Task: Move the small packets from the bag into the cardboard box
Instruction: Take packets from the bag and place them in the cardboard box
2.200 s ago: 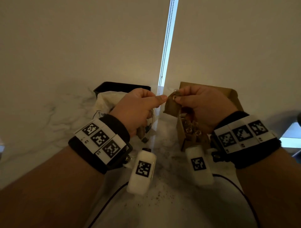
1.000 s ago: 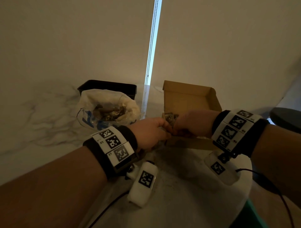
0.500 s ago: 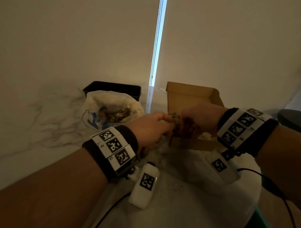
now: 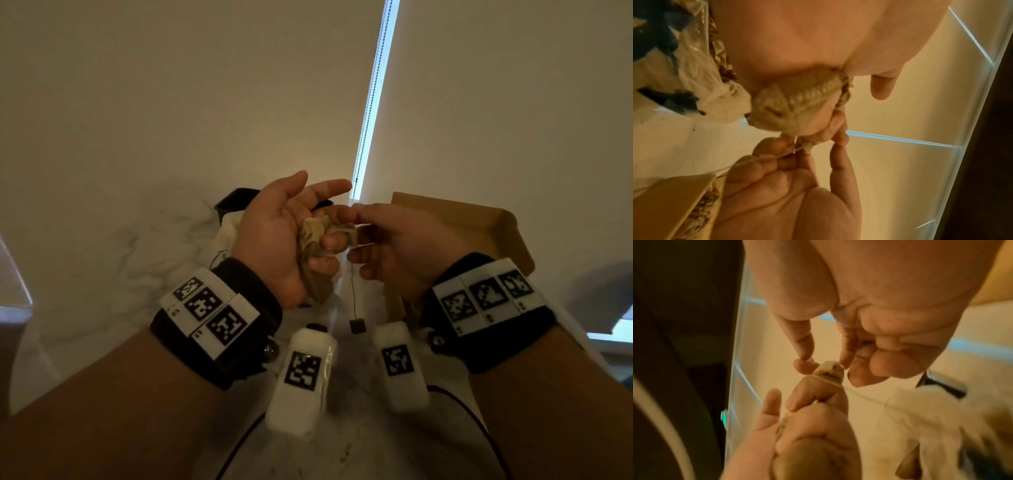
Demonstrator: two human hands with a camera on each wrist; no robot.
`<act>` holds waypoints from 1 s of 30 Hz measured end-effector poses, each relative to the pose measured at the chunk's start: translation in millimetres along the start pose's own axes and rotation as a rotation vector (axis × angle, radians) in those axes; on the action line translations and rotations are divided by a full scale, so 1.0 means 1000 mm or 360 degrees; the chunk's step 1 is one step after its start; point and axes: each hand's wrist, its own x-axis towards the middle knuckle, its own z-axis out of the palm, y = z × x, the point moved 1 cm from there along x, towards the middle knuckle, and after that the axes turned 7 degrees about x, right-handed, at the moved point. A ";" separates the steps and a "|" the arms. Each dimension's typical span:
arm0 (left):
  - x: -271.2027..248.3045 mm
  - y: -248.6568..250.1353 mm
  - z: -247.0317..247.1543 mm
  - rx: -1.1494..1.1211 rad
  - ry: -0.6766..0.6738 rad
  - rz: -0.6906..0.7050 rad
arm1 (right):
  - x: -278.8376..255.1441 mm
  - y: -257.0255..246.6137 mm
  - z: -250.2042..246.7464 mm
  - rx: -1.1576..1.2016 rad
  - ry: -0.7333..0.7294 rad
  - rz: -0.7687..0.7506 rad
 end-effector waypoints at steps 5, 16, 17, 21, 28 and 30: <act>0.004 -0.001 -0.004 0.0021 0.0005 -0.0037 | 0.002 0.029 -0.005 0.0437 -0.0219 0.0071; 0.013 -0.016 -0.012 0.0655 0.0510 -0.0113 | 0.002 0.032 -0.011 0.0414 0.0092 -0.0214; 0.012 -0.017 -0.013 0.0714 0.0476 -0.0096 | 0.002 0.033 -0.011 0.0391 0.0097 -0.0242; 0.010 -0.017 -0.009 0.1007 0.0435 0.0000 | 0.001 0.031 -0.011 0.0336 0.0095 -0.0297; 0.011 -0.018 -0.010 0.1076 0.0563 0.0089 | 0.003 0.029 -0.014 0.0270 0.0138 -0.0404; 0.011 -0.018 -0.011 0.1089 0.0535 0.0086 | 0.003 0.027 -0.015 0.0255 0.0131 -0.0430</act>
